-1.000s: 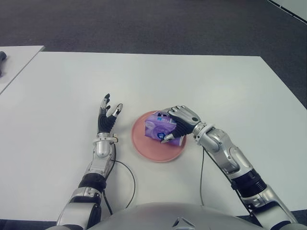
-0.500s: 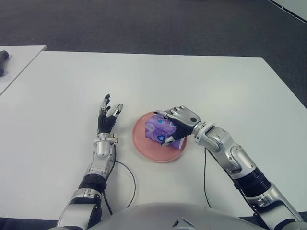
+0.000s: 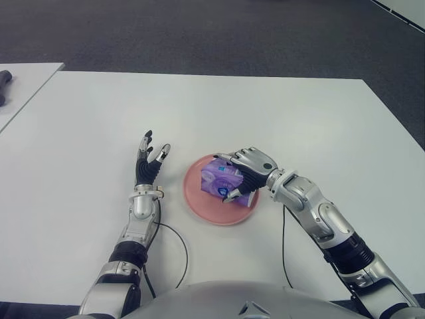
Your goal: Put the tissue paper into the plate.
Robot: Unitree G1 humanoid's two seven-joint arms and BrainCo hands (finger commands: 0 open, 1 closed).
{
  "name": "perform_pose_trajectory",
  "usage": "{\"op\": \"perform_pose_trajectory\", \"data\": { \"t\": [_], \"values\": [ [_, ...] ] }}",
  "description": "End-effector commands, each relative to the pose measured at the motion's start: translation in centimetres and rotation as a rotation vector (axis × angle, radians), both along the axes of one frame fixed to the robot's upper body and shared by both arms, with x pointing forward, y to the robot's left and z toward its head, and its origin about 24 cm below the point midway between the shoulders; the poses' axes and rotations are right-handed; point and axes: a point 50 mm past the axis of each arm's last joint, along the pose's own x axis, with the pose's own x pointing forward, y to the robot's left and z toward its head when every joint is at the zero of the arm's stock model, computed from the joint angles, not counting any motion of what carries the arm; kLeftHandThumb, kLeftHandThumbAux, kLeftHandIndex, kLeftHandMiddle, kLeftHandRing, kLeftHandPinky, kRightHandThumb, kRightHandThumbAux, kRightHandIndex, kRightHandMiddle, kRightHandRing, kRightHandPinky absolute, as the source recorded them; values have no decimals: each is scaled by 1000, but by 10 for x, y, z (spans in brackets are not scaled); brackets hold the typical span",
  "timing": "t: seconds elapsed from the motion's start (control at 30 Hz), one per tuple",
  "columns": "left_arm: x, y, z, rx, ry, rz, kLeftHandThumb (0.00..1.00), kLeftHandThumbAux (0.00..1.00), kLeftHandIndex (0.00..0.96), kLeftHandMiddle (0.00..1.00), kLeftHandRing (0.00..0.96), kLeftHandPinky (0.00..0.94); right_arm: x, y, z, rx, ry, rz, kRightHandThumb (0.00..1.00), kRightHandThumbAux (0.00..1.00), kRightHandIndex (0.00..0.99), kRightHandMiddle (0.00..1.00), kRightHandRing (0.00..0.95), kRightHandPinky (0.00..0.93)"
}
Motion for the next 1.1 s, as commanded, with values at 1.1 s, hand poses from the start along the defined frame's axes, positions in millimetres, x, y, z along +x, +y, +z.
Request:
{"op": "perform_pose_trajectory", "data": {
  "t": [1.1],
  "values": [
    [-3, 0, -5, 9, 20, -1, 0, 444, 0, 0, 0, 0, 23, -82, 87, 539, -157, -397, 113, 448, 0, 0, 0, 0]
  ]
}}
